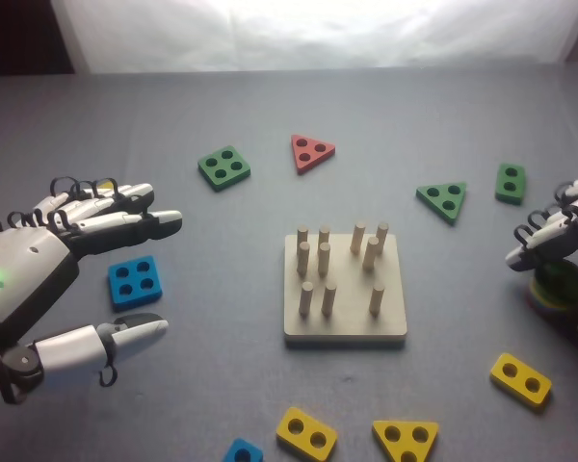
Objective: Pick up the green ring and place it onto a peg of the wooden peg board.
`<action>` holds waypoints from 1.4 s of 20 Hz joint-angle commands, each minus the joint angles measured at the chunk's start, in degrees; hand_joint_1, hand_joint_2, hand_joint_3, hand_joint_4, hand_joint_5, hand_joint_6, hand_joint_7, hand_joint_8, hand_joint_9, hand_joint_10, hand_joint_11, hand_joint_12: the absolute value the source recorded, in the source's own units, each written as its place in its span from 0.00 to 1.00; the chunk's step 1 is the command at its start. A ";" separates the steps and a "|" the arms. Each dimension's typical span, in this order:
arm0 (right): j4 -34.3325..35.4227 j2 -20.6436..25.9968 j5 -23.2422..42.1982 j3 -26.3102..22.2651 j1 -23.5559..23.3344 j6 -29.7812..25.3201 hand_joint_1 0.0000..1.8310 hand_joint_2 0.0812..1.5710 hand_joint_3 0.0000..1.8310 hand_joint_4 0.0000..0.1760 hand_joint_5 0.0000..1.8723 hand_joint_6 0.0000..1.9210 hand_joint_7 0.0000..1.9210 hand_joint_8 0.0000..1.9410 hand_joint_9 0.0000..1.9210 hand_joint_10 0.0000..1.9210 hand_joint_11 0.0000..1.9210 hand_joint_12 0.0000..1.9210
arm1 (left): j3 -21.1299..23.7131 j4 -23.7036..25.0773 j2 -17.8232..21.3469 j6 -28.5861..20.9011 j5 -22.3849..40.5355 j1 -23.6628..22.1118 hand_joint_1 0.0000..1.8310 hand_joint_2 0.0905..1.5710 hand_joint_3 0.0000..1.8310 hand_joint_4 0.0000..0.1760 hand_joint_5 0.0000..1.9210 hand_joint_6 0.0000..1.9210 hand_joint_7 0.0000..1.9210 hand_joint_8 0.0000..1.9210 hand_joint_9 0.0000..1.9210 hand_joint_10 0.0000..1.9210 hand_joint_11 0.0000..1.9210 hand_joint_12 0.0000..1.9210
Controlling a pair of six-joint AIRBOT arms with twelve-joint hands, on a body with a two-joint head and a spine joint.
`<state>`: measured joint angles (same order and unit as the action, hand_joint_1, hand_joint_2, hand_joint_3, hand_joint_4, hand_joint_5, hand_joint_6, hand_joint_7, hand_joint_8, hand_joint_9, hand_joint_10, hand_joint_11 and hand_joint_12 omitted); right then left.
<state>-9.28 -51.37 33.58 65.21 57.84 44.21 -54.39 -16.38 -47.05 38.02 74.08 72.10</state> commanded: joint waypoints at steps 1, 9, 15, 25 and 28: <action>1.15 -0.02 5.17 0.32 -0.81 0.24 0.63 0.60 0.00 0.00 0.47 0.00 0.45 0.01 0.45 0.37 0.37 0.76 | 0.06 1.03 -0.49 -0.39 6.95 -0.41 0.47 0.70 0.00 0.22 0.26 0.00 0.13 0.00 0.11 0.00 0.00 0.29; 4.58 -0.02 5.68 0.29 -0.84 3.48 0.70 0.66 0.00 0.00 0.64 0.18 0.56 0.56 0.52 0.61 0.45 0.79 | 0.07 0.87 -0.53 -0.57 6.90 -0.22 0.46 0.71 0.00 0.05 0.29 0.00 0.17 0.00 0.15 0.01 0.00 0.42; 5.28 -0.06 12.82 -1.03 -3.30 3.45 0.70 0.64 0.00 0.00 0.71 0.06 0.57 0.54 0.55 0.76 0.51 0.92 | 0.06 0.83 -0.57 -0.59 6.80 -0.19 0.46 0.71 0.00 0.02 0.29 0.00 0.17 0.00 0.15 0.00 0.00 0.40; -4.78 -3.77 20.72 -1.39 -10.64 -5.07 0.66 0.60 0.00 0.00 0.72 0.16 0.61 0.45 0.60 0.75 0.61 0.86 | -0.29 1.04 -0.73 -0.66 7.07 -0.30 0.39 0.69 0.00 0.27 0.19 0.00 0.13 0.00 0.13 0.00 0.00 0.37; -9.04 -5.07 20.70 -1.04 -11.92 -7.31 0.65 0.61 0.00 0.00 0.68 0.25 0.53 0.74 0.59 0.92 0.61 0.99 | -0.27 1.04 -0.79 -0.66 7.03 -0.34 0.40 0.65 0.00 0.47 0.14 0.00 0.10 0.00 0.11 0.00 0.00 0.33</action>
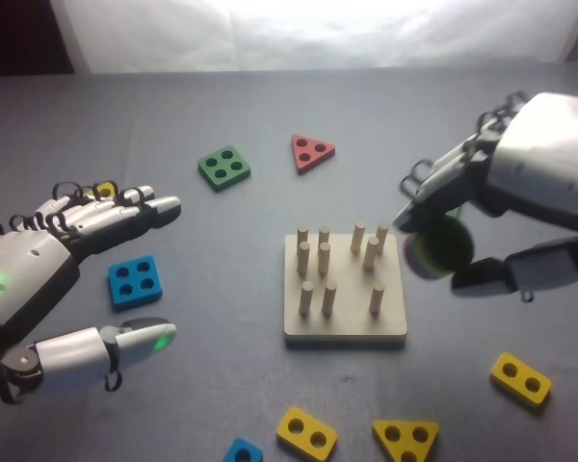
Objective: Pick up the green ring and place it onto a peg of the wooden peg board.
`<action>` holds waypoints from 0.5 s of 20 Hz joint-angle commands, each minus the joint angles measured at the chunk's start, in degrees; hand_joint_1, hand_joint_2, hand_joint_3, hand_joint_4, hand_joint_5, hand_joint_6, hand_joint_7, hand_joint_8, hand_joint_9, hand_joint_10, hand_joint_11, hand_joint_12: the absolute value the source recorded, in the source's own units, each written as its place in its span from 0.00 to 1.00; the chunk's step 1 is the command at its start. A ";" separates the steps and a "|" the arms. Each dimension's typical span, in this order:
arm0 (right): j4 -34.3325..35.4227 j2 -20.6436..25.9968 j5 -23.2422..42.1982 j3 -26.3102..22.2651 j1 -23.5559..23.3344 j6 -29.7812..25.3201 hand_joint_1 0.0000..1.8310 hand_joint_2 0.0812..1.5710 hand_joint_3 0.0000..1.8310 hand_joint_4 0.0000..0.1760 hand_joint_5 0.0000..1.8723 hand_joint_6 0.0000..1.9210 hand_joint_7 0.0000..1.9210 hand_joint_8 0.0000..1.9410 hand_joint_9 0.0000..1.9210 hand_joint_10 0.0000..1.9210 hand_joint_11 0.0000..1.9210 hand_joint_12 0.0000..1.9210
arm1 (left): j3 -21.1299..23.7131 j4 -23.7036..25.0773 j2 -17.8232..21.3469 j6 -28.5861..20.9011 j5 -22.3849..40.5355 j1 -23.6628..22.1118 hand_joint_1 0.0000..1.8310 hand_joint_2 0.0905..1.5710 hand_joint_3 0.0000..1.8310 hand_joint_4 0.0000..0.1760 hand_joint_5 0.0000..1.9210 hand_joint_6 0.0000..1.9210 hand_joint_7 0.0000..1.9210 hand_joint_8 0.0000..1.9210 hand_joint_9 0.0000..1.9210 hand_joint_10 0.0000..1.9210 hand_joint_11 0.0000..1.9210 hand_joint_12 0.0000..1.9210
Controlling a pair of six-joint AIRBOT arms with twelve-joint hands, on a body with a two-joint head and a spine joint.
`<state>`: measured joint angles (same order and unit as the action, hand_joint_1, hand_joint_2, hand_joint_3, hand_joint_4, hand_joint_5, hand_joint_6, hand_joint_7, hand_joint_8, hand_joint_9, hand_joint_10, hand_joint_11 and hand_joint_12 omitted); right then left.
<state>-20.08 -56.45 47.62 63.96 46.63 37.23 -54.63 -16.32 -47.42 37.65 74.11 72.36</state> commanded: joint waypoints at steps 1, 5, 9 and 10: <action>0.65 -0.59 6.26 0.22 -1.19 -0.49 0.66 0.62 0.00 0.00 0.67 0.26 0.52 0.72 0.59 0.86 0.60 0.93 | -0.07 0.97 -0.43 -0.29 6.95 -0.60 0.38 0.65 0.00 0.49 0.13 0.00 0.09 0.00 0.10 0.00 0.00 0.29; -2.02 -2.54 4.74 0.95 -2.30 -1.65 0.71 0.64 0.00 0.00 0.72 0.06 0.58 0.52 0.61 0.58 0.57 0.76 | -0.15 1.05 -0.45 -0.28 6.96 -0.66 0.35 0.64 0.00 0.54 0.12 0.00 0.09 0.00 0.12 0.01 0.00 0.37; -3.89 -3.53 2.82 1.12 -2.71 -1.68 0.71 0.62 0.00 0.00 0.75 0.01 0.62 0.45 0.64 0.52 0.59 0.72 | -0.14 1.05 -0.47 -0.29 6.90 -0.66 0.35 0.64 0.00 0.59 0.12 0.00 0.08 0.00 0.10 0.00 0.00 0.31; -4.45 -3.74 2.16 1.16 -2.76 -1.68 0.71 0.64 0.00 0.00 0.73 0.00 0.57 0.54 0.62 0.61 0.58 0.79 | -0.16 1.05 -0.47 -0.29 6.90 -0.66 0.35 0.64 0.00 0.56 0.13 0.00 0.08 0.00 0.11 0.00 0.00 0.34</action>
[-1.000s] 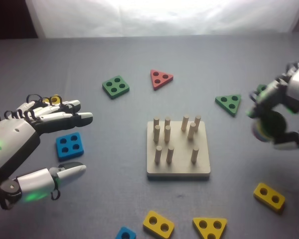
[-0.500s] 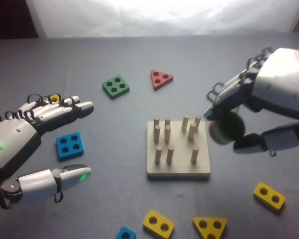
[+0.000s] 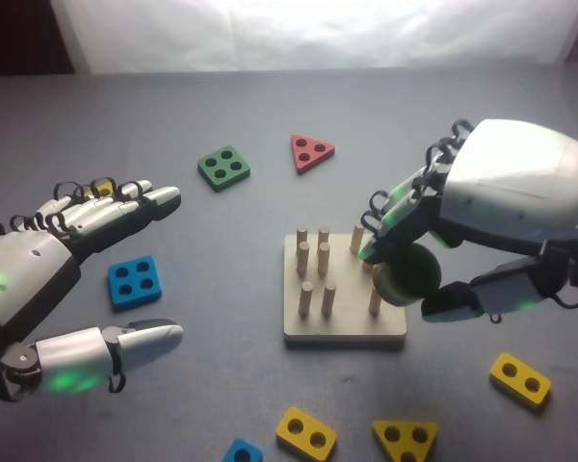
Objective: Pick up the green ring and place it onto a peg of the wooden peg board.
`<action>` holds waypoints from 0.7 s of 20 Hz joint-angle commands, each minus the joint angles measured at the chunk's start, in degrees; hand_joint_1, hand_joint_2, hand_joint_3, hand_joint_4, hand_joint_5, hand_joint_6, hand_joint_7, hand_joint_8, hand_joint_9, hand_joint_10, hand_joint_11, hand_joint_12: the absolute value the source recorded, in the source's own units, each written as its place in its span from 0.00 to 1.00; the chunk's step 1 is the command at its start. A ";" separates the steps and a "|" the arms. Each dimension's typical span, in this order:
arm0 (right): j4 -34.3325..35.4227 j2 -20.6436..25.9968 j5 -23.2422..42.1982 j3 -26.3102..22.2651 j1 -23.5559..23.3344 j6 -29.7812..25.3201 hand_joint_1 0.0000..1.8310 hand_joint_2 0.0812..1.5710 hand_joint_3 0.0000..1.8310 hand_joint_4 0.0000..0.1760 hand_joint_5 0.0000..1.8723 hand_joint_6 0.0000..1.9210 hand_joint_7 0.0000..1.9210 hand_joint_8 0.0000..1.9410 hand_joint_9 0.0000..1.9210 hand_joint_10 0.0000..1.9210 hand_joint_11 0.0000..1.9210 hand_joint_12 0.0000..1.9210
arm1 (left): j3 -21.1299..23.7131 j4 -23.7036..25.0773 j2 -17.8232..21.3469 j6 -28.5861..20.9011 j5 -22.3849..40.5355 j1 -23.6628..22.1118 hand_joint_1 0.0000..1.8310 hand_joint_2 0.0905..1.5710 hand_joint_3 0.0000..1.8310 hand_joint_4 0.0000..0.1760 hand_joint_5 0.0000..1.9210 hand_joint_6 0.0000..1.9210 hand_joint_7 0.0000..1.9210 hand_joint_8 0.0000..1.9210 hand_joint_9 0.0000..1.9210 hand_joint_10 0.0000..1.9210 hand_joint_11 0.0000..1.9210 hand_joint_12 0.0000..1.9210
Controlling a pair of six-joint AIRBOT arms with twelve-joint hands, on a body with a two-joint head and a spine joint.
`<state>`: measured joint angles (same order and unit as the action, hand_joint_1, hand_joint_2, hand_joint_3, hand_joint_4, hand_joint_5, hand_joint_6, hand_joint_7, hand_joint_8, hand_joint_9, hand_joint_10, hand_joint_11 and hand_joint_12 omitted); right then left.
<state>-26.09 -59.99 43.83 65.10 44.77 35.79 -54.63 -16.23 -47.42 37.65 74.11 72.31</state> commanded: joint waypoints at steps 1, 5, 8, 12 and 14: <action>0.93 -0.44 5.35 0.06 -0.93 -0.43 0.70 0.65 0.00 0.00 0.73 0.00 0.57 0.56 0.63 0.62 0.58 0.79 | -0.17 0.96 -0.46 -0.29 6.92 -0.61 0.35 0.64 0.00 0.56 0.13 0.00 0.09 0.00 0.11 0.00 0.00 0.34; 0.56 -1.02 4.90 0.23 -0.93 -0.88 0.66 0.62 0.00 0.00 0.69 0.22 0.56 0.56 0.60 0.69 0.58 0.83 | -0.17 0.96 -0.47 -0.30 6.96 -0.61 0.37 0.64 0.00 0.56 0.13 0.00 0.08 0.00 0.09 0.00 0.00 0.27; 0.30 -1.47 4.82 0.42 -1.01 -0.90 0.69 0.65 0.00 0.00 0.65 0.18 0.54 0.60 0.58 0.68 0.55 0.84 | -0.19 0.96 -0.49 -0.30 7.00 -0.64 0.36 0.64 0.00 0.60 0.13 0.00 0.08 0.00 0.10 0.00 0.00 0.31; -0.07 -2.47 3.43 0.97 -1.33 -0.91 0.66 0.62 0.00 0.00 0.67 0.26 0.53 0.62 0.59 0.86 0.60 0.95 | -0.18 0.95 -0.55 -0.45 7.13 -0.66 0.35 0.65 0.00 0.63 0.12 0.00 0.08 0.00 0.10 0.00 0.00 0.35; -0.64 -3.12 2.24 1.43 -1.71 -0.91 0.66 0.62 0.00 0.00 0.66 0.27 0.53 0.58 0.59 0.81 0.60 0.92 | -0.21 0.95 -0.50 -0.57 7.14 -0.67 0.36 0.65 0.00 0.66 0.11 0.00 0.07 0.00 0.09 0.00 0.00 0.30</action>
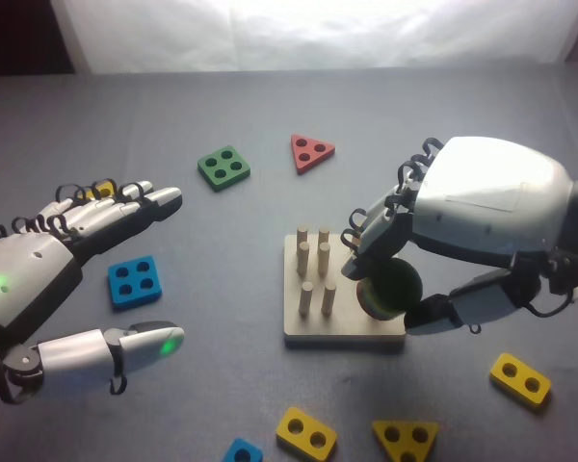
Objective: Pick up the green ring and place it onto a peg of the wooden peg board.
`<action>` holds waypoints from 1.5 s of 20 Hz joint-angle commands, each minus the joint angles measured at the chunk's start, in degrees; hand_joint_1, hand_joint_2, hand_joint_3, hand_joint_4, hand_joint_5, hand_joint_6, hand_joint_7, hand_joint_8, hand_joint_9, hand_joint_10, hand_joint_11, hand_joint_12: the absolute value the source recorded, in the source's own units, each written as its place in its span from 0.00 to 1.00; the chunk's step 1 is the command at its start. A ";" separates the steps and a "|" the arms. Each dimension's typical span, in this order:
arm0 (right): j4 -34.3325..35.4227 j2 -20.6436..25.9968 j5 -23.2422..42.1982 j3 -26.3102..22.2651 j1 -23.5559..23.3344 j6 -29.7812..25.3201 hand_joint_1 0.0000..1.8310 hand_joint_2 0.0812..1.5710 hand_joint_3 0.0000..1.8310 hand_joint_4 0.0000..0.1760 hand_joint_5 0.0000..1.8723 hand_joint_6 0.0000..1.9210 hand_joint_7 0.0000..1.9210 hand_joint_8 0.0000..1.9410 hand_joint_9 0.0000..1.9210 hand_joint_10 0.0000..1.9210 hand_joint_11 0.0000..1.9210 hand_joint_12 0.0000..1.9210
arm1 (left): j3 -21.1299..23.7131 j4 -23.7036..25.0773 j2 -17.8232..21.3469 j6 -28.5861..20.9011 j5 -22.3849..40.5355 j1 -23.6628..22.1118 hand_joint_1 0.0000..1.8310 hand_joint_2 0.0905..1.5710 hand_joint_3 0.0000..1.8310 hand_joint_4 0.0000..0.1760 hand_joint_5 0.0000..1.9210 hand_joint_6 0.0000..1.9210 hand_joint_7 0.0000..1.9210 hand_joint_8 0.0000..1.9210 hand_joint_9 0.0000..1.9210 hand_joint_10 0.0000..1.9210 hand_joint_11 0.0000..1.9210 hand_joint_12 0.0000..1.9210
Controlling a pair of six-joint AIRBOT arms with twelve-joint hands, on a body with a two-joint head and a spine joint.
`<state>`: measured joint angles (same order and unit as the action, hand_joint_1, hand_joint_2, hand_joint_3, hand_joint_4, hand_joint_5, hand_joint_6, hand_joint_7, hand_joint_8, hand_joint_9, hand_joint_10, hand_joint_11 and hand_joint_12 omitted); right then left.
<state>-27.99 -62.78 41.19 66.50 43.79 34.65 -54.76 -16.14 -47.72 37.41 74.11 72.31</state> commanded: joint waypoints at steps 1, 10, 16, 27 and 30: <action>1.16 -0.53 4.54 0.18 -0.88 0.23 0.66 0.62 0.00 0.00 0.66 0.28 0.54 0.52 0.59 0.79 0.60 0.90 | -0.09 0.87 -0.19 -0.34 7.14 -0.67 0.36 0.65 0.00 0.62 0.12 0.00 0.08 0.00 0.09 0.00 0.00 0.30; 1.05 -1.98 2.83 1.23 -1.40 -0.02 0.67 0.63 0.00 0.00 0.67 0.23 0.53 0.59 0.57 0.80 0.58 0.91 | 0.02 0.85 -0.21 -0.60 7.33 -0.66 0.38 0.65 0.00 0.59 0.12 0.00 0.07 0.00 0.07 0.00 0.00 0.20; 1.04 -1.98 2.55 1.16 -1.33 -0.20 0.69 0.69 0.00 0.00 0.54 0.34 0.53 0.61 0.55 0.57 0.53 0.78 | 0.09 0.75 -0.24 -0.62 7.42 -0.65 0.38 0.64 0.00 0.61 0.13 0.00 0.08 0.00 0.09 0.00 0.00 0.27; 3.13 -1.44 5.20 -0.19 -1.17 -0.21 0.54 0.60 0.00 0.26 0.26 0.00 0.25 0.00 0.23 0.20 0.12 0.58 | 0.30 0.65 -0.24 -0.76 8.15 -0.61 0.41 0.65 0.00 0.54 0.17 0.00 0.07 0.00 0.06 0.00 0.00 0.14; 7.07 2.45 10.61 -1.70 0.27 -0.21 0.52 0.60 0.00 0.24 0.22 0.00 0.23 0.00 0.25 0.07 0.08 0.56 | 0.31 0.09 -0.23 -0.91 9.64 -0.58 0.41 0.65 0.00 0.44 0.18 0.00 0.08 0.00 0.06 0.00 0.00 0.15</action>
<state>-22.28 -59.55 45.23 64.38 45.04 34.48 -54.74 -17.12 -47.72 36.97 76.14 72.31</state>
